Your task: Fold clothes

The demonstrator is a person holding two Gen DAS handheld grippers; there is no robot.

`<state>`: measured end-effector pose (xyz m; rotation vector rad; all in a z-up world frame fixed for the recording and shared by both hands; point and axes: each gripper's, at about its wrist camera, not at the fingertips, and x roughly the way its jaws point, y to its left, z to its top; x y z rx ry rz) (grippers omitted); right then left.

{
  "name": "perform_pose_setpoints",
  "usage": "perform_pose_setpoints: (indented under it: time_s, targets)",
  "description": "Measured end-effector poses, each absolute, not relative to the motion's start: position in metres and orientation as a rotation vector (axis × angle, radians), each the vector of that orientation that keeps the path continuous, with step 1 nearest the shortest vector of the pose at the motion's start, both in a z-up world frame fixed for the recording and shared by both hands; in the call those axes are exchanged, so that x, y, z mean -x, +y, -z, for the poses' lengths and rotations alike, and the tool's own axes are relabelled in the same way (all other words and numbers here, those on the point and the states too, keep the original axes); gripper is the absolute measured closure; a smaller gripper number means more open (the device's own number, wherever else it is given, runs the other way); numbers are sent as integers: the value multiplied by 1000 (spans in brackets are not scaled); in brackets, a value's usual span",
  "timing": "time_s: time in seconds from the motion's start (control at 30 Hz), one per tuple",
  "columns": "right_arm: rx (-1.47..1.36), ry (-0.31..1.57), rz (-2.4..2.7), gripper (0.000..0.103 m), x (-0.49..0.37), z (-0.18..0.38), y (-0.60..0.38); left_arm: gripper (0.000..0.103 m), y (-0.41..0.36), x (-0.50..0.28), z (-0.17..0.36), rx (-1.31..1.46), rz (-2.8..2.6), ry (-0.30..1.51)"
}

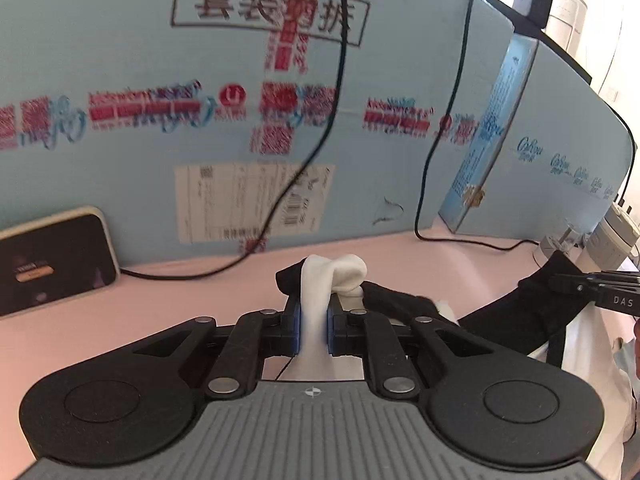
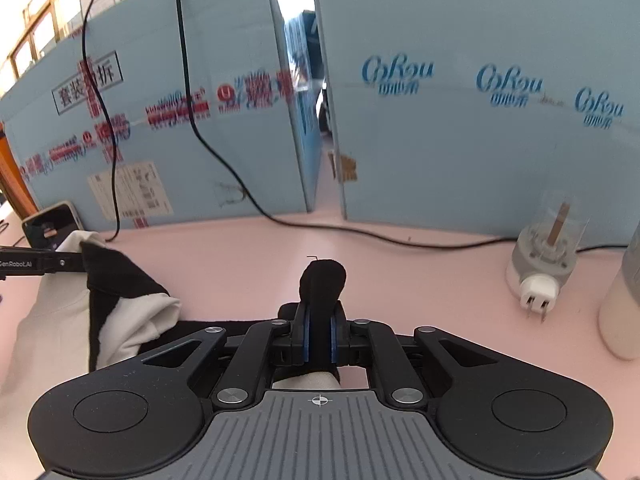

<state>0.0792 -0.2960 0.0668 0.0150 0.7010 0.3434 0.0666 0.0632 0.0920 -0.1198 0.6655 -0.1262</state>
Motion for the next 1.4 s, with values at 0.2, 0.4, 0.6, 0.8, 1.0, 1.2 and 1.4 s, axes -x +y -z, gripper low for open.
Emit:
perform_pose_setpoints:
  time_s: [0.2, 0.4, 0.6, 0.8, 1.0, 1.2, 1.4]
  targets:
    - [-20, 572, -283, 93, -72, -82, -310, 79, 64, -65, -79, -30, 19, 592]
    - [42, 683, -106, 71, -89, -49, -302, 68, 54, -72, -52, -57, 16, 601]
    - [-8, 463, -152, 49, -53, -100, -295, 68, 69, -71, -57, 94, 13, 565]
    - [319, 286, -460, 50, -4, -112, -180, 68, 68, -66, -37, 180, 15, 513]
    - [748, 267, -514, 56, 7, -62, -74, 66, 73, -63, -26, 141, 38, 514]
    - [982, 274, -453, 56, -3, -3, -53, 61, 87, -69, -20, 217, 47, 562]
    - [1225, 146, -398, 66, -5, 35, -20, 61, 84, -71, -17, 210, 48, 582]
